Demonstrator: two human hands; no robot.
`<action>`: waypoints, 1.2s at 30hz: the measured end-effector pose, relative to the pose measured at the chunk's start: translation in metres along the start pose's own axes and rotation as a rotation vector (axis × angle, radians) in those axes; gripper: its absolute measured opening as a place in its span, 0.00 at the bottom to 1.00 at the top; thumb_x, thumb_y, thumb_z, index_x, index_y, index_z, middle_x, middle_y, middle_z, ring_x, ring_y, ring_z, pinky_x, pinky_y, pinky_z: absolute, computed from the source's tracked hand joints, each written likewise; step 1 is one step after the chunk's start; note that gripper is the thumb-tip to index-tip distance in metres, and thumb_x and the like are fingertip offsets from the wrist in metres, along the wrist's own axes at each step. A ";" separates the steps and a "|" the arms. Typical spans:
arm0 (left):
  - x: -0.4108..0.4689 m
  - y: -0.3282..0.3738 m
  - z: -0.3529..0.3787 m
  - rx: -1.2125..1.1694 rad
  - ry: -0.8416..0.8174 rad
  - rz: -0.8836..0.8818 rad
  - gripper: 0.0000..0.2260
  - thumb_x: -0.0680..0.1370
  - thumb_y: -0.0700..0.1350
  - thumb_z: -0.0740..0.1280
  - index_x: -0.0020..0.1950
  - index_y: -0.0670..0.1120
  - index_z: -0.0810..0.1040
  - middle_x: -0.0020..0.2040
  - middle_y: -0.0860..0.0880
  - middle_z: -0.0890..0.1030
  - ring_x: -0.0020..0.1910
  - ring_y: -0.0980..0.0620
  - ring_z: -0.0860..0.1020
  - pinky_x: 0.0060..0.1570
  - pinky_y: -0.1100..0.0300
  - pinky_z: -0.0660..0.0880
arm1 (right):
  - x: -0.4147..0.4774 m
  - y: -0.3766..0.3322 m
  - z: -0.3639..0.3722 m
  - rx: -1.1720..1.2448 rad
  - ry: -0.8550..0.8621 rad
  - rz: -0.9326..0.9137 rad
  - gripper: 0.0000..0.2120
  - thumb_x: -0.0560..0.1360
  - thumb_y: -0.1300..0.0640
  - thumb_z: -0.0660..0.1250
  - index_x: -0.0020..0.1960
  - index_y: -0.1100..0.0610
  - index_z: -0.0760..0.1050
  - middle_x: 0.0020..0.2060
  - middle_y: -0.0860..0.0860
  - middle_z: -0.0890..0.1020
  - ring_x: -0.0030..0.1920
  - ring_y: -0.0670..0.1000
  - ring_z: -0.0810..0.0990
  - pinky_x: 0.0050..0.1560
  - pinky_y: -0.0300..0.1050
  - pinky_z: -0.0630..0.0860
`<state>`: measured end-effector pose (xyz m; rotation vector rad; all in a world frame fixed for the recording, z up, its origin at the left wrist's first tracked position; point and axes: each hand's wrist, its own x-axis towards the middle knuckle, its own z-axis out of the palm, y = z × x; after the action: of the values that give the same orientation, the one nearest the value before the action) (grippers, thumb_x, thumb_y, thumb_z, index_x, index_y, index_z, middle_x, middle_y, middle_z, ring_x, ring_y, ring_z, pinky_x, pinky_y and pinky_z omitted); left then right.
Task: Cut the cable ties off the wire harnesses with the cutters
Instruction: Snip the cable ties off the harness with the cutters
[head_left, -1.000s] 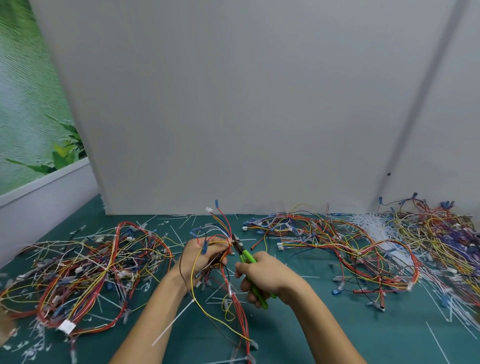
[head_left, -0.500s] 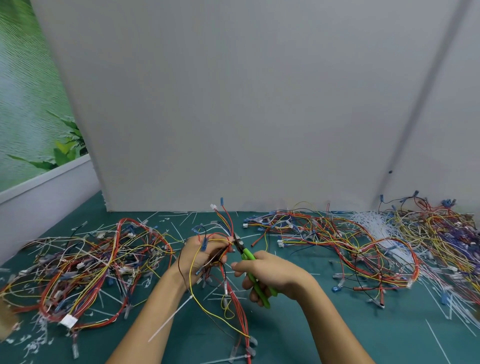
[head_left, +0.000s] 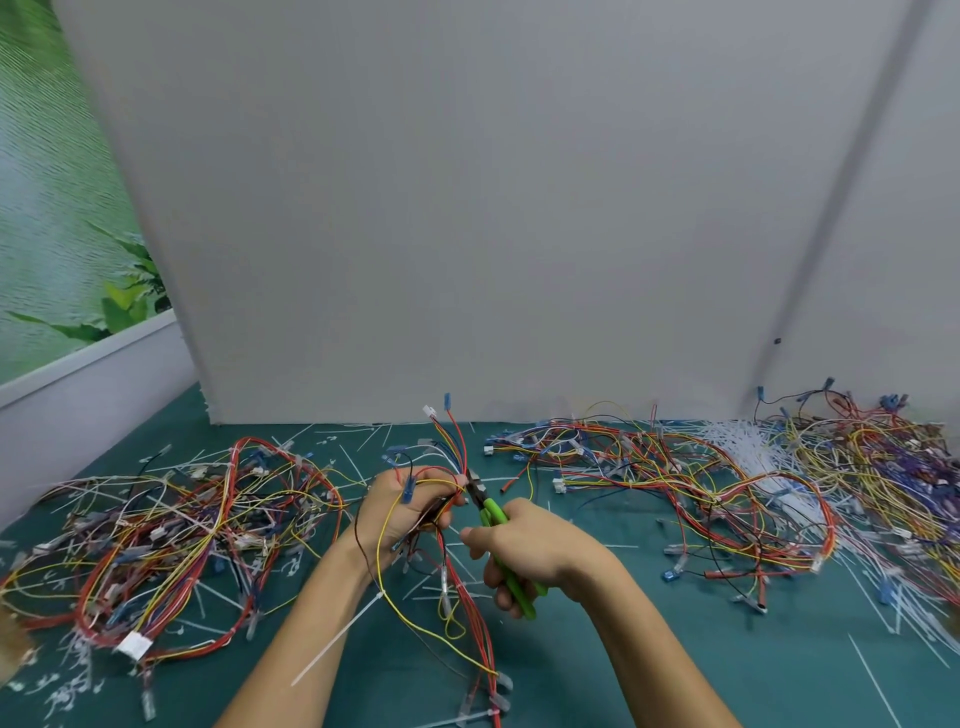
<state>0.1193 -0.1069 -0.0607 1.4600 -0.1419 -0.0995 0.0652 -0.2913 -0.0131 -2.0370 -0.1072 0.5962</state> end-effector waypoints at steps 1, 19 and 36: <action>0.000 0.000 0.000 0.004 -0.003 0.001 0.06 0.73 0.45 0.76 0.41 0.43 0.86 0.39 0.40 0.83 0.28 0.50 0.77 0.29 0.61 0.73 | 0.000 0.000 0.000 -0.002 0.000 0.001 0.13 0.83 0.52 0.64 0.50 0.63 0.75 0.29 0.53 0.80 0.25 0.51 0.80 0.26 0.44 0.78; 0.002 -0.001 -0.006 0.081 -0.039 0.031 0.03 0.75 0.37 0.73 0.44 0.43 0.87 0.42 0.41 0.86 0.34 0.51 0.81 0.33 0.63 0.77 | -0.010 -0.009 -0.003 0.054 -0.050 0.047 0.27 0.81 0.41 0.67 0.59 0.66 0.73 0.37 0.57 0.79 0.26 0.52 0.81 0.29 0.45 0.81; 0.002 0.000 -0.006 0.001 -0.033 0.012 0.05 0.76 0.37 0.72 0.49 0.35 0.84 0.41 0.37 0.84 0.29 0.48 0.79 0.32 0.60 0.77 | -0.003 -0.002 -0.002 0.009 -0.006 0.018 0.17 0.82 0.47 0.66 0.52 0.63 0.76 0.33 0.53 0.80 0.25 0.51 0.80 0.27 0.44 0.79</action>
<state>0.1222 -0.1017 -0.0613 1.4592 -0.1777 -0.1143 0.0637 -0.2930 -0.0097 -2.0298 -0.0891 0.6128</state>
